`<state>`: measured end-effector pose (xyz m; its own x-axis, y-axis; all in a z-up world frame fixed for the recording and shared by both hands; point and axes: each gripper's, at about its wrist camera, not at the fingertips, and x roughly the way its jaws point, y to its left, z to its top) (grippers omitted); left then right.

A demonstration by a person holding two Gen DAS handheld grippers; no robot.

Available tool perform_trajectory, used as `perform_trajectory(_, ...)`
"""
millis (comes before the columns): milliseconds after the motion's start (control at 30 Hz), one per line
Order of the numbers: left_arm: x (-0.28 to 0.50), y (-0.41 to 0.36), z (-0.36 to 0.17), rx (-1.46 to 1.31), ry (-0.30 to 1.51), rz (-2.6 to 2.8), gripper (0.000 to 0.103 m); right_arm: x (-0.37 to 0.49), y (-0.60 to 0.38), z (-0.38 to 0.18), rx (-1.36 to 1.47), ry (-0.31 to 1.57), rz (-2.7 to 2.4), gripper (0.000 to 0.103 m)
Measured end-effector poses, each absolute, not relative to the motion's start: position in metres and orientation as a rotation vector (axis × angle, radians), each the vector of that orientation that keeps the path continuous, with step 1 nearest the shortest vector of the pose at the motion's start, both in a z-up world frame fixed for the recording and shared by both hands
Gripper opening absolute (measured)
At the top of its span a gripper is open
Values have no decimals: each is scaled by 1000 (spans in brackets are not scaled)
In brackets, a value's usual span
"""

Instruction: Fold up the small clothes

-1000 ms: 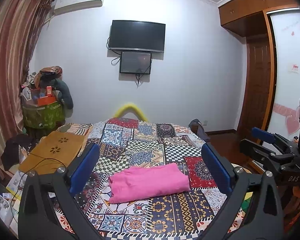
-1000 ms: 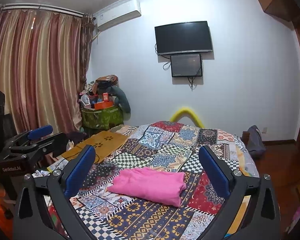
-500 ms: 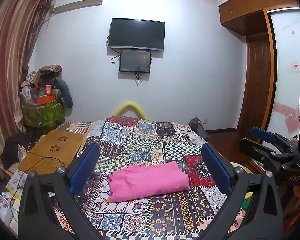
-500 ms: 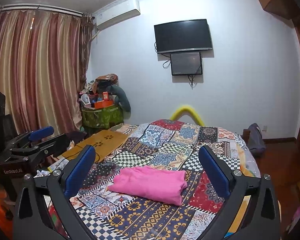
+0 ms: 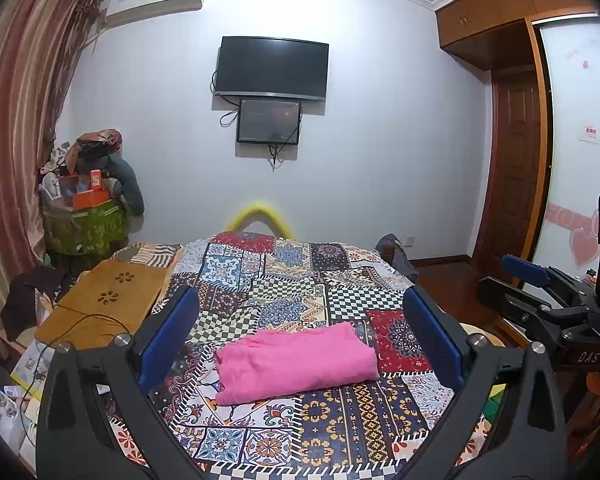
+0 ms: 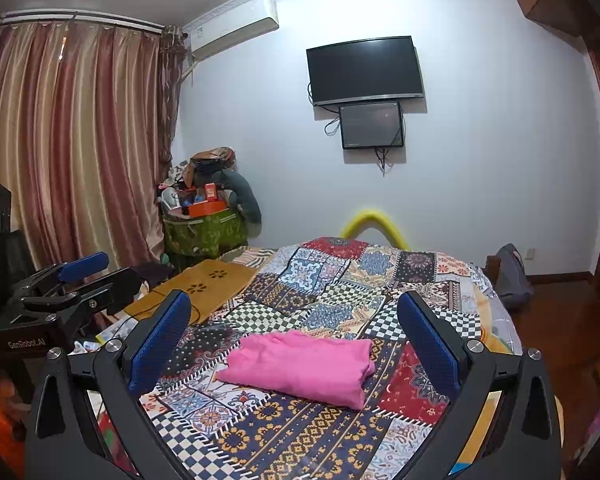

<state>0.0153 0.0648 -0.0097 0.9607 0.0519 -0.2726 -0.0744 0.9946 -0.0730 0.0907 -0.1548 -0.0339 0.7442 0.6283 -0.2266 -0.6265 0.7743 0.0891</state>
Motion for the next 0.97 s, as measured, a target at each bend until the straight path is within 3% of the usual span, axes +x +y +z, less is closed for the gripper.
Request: perform_trajectory(967,22,79,-18,-99,307,22,103,93,-155,-37,25,270,678,102)
